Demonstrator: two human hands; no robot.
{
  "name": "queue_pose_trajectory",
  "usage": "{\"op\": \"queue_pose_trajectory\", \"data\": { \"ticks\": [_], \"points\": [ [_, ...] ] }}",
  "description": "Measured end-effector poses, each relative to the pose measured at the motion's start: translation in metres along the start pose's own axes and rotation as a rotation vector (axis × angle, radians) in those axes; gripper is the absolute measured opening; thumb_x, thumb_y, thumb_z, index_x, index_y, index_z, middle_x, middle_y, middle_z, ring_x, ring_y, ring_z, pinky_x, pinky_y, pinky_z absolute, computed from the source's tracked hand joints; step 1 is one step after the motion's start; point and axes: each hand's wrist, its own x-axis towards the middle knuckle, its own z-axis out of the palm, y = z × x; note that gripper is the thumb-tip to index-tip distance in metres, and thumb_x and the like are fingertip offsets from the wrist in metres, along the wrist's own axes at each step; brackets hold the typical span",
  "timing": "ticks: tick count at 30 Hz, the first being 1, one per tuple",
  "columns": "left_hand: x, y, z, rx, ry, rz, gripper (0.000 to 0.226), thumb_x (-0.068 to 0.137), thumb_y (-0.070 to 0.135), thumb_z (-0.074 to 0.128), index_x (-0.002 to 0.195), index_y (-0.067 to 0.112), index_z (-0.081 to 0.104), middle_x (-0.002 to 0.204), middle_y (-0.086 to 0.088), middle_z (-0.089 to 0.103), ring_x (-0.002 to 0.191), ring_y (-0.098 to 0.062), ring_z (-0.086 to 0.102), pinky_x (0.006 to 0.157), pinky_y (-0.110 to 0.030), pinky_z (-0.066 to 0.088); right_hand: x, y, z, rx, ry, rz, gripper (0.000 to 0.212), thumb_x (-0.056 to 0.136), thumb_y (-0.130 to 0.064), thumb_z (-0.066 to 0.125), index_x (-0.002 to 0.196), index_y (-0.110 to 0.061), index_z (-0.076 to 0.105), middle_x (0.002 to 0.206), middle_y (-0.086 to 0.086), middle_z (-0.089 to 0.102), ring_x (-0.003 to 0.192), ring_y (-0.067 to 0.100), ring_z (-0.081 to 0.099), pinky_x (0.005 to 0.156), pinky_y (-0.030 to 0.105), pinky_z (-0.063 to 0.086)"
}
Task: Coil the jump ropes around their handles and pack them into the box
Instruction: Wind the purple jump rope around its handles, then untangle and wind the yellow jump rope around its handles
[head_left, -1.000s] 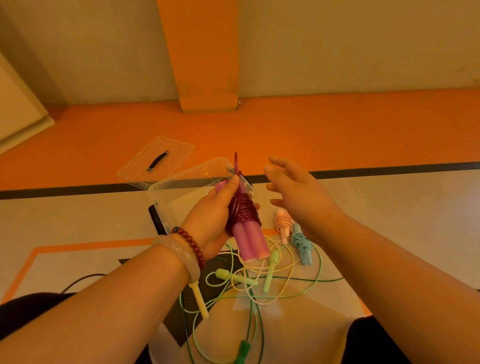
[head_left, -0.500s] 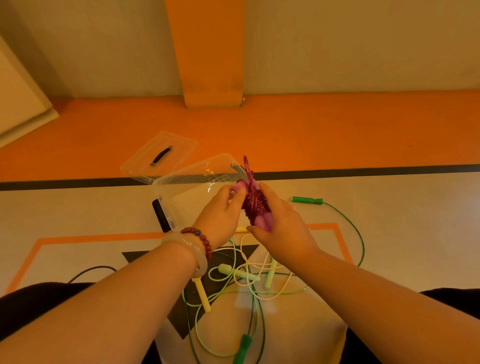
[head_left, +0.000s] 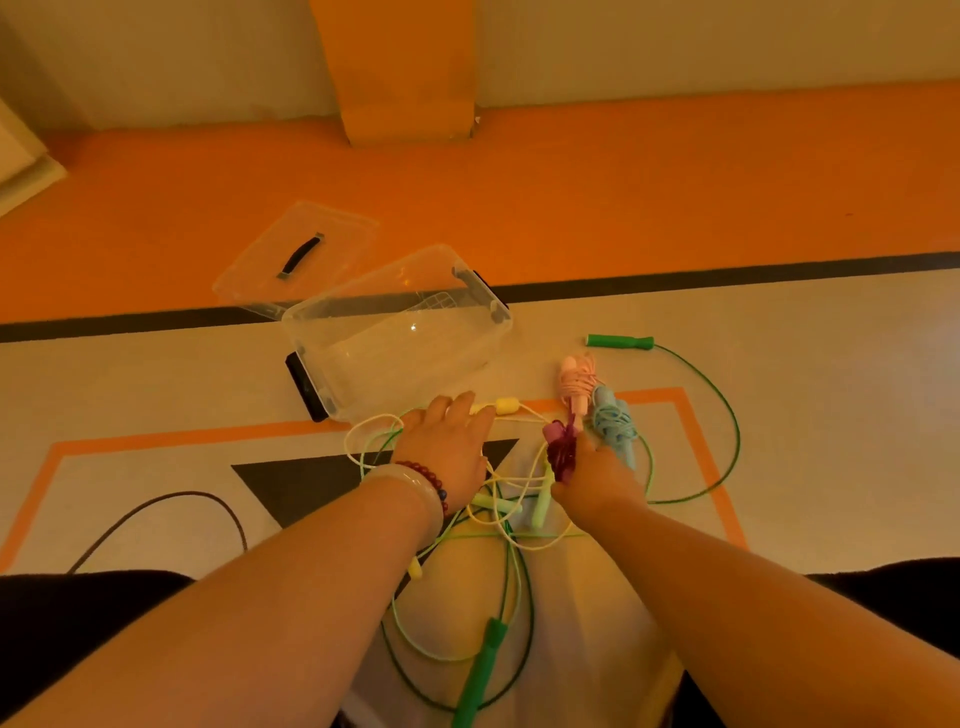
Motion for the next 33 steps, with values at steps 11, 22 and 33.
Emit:
{"op": "queue_pose_trajectory", "data": {
  "ticks": [11, 22, 33],
  "points": [
    [0.053, -0.006, 0.055, -0.103, -0.063, -0.071, 0.058, 0.097, 0.036, 0.042, 0.15, 0.025, 0.02, 0.156, -0.003, 0.019, 0.142, -0.028, 0.018, 0.111, -0.044, 0.024, 0.07, 0.003, 0.049, -0.279, -0.061, -0.06, 0.071, 0.097, -0.043, 0.044, 0.153, -0.031, 0.002, 0.139, 0.015, 0.037, 0.124, 0.035, 0.044, 0.088, 0.041, 0.046],
    [0.078, -0.031, 0.086, -0.203, -0.087, -0.226, 0.055, 0.098, 0.035, 0.04, 0.149, 0.023, 0.022, 0.156, -0.002, 0.02, 0.143, -0.024, 0.017, 0.112, -0.041, 0.022, 0.161, -0.008, 0.041, -0.255, 0.044, -0.007, 0.066, 0.1, -0.04, 0.04, 0.153, -0.032, 0.002, 0.155, 0.016, 0.016, 0.14, 0.038, 0.021, 0.106, 0.049, 0.032],
    [0.077, -0.026, 0.09, -0.224, -0.094, -0.219, 0.058, 0.097, 0.035, 0.043, 0.15, 0.023, 0.021, 0.156, -0.003, 0.022, 0.142, -0.026, 0.019, 0.112, -0.042, 0.023, 0.145, 0.002, 0.062, -0.315, 0.021, -0.085, 0.061, 0.097, -0.028, 0.042, 0.151, -0.027, 0.015, 0.156, 0.009, 0.016, 0.143, 0.034, 0.014, 0.109, 0.047, 0.028]
  ]
}}
